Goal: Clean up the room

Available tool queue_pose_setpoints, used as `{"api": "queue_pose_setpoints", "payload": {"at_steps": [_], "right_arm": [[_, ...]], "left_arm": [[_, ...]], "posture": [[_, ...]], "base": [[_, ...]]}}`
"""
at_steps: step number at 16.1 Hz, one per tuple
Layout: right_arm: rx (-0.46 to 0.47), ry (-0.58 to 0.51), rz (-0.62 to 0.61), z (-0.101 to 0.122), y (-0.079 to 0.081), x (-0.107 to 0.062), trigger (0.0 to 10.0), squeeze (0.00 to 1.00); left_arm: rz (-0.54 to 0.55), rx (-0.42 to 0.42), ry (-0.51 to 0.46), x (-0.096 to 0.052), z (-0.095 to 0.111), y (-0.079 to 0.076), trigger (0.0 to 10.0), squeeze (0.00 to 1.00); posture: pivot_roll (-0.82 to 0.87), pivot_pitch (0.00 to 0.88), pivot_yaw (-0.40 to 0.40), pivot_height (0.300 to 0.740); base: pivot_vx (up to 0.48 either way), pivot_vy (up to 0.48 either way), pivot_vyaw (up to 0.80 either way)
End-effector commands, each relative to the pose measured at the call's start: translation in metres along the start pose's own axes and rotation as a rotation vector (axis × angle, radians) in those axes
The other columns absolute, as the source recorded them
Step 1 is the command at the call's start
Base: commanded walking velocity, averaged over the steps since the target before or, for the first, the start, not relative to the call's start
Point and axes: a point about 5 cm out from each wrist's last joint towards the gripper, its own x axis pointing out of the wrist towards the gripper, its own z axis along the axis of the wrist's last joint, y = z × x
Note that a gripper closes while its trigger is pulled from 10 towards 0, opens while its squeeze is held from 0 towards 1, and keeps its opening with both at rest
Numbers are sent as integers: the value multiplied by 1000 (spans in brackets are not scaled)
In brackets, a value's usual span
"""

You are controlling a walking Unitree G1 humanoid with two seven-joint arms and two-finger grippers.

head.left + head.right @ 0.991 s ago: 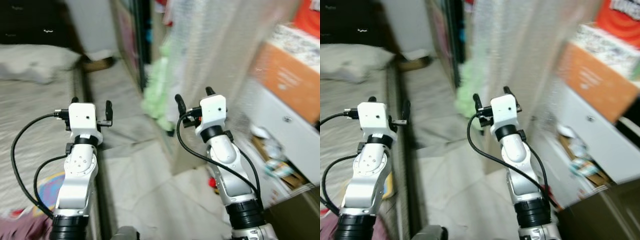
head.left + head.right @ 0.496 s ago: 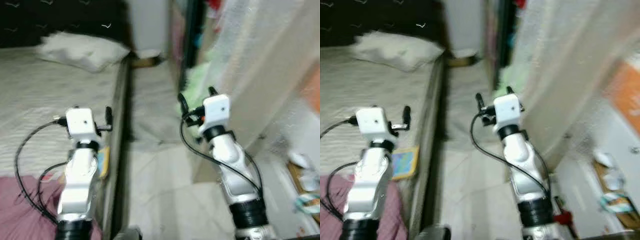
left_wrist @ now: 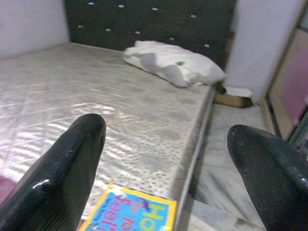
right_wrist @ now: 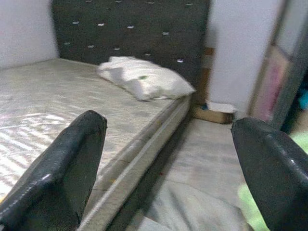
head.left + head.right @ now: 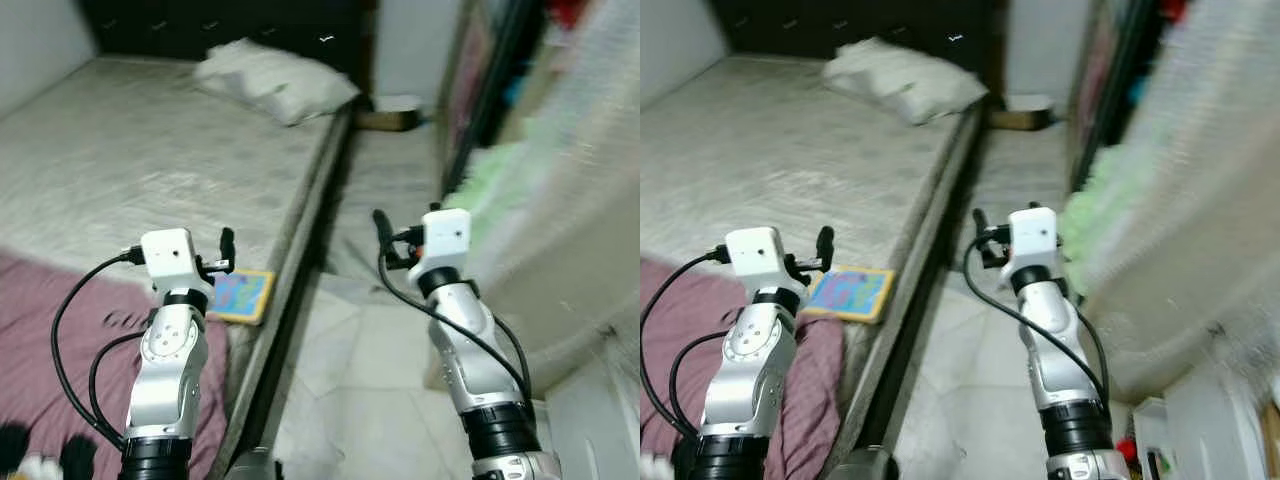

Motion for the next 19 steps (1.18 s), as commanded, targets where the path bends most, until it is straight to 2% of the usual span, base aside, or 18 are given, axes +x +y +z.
{"api": "queue_pose_setpoints", "payload": {"at_steps": [1, 9, 19], "right_arm": [[10, -16, 35, 4, 9, 3, 10000, 0], [-41, -52, 98, 9, 17, 4, 10000, 0], [-52, -64, 119, 11, 19, 6, 10000, 0]], "left_arm": [[14, 2, 13, 1, -2, 5, 10000, 0], [2, 25, -6, 1, 2, 3, 10000, 0], [-1, 39, -21, 4, 6, 1, 10000, 0]], "posture": [[28, 0, -23, 740], [26, 0, -27, 740], [22, 0, -27, 740]], "base": [[0, 0, 800], [0, 0, 789], [0, 0, 783]]}}
